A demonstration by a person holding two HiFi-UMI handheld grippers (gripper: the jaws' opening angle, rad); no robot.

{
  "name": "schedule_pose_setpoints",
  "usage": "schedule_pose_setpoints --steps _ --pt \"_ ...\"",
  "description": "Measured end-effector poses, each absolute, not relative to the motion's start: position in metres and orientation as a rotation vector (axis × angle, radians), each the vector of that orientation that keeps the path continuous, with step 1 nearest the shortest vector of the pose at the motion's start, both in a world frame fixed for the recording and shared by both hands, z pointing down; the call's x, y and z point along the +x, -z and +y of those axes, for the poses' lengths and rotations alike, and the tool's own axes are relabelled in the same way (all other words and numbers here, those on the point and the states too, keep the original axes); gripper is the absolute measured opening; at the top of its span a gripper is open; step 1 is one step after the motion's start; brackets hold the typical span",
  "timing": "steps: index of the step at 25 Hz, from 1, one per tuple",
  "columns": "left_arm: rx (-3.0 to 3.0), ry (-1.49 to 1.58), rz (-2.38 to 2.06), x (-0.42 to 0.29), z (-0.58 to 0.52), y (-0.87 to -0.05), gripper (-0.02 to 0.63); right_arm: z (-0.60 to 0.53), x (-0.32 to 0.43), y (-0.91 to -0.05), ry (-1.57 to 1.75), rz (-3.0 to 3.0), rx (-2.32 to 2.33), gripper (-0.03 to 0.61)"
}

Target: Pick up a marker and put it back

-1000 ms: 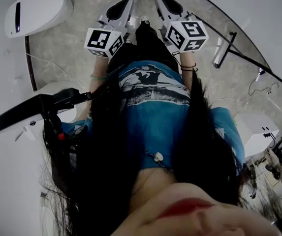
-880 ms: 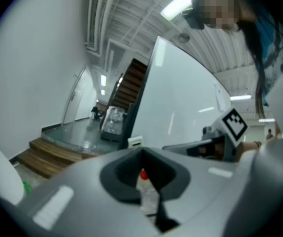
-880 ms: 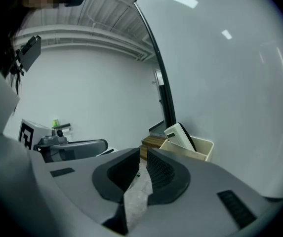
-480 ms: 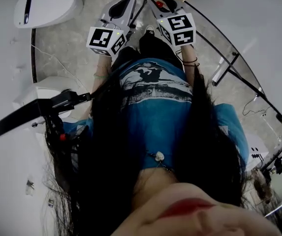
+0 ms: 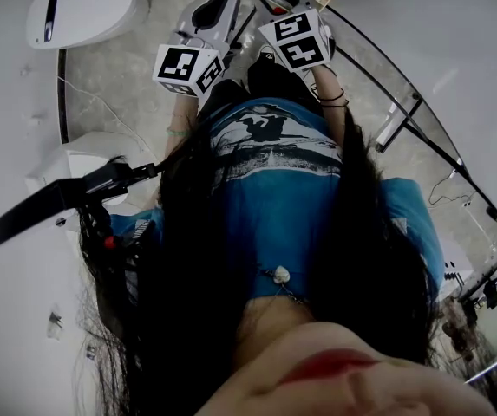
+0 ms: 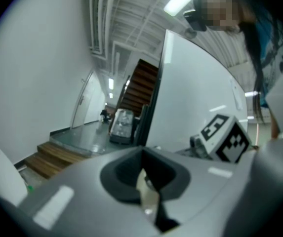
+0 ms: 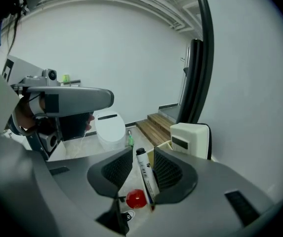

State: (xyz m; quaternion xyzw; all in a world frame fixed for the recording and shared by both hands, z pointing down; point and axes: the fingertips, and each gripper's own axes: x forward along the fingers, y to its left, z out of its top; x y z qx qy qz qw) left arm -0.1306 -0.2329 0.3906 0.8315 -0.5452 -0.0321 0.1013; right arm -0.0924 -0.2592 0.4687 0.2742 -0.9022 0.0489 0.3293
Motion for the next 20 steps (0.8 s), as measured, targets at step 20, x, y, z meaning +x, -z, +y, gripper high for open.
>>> schedule_pose_setpoints --steps 20 --pt "2.447 0.088 -1.614 -0.136 -0.236 -0.392 0.0 -0.272 -0.073 -0.473 -0.083 -2.218 0.771 0.098"
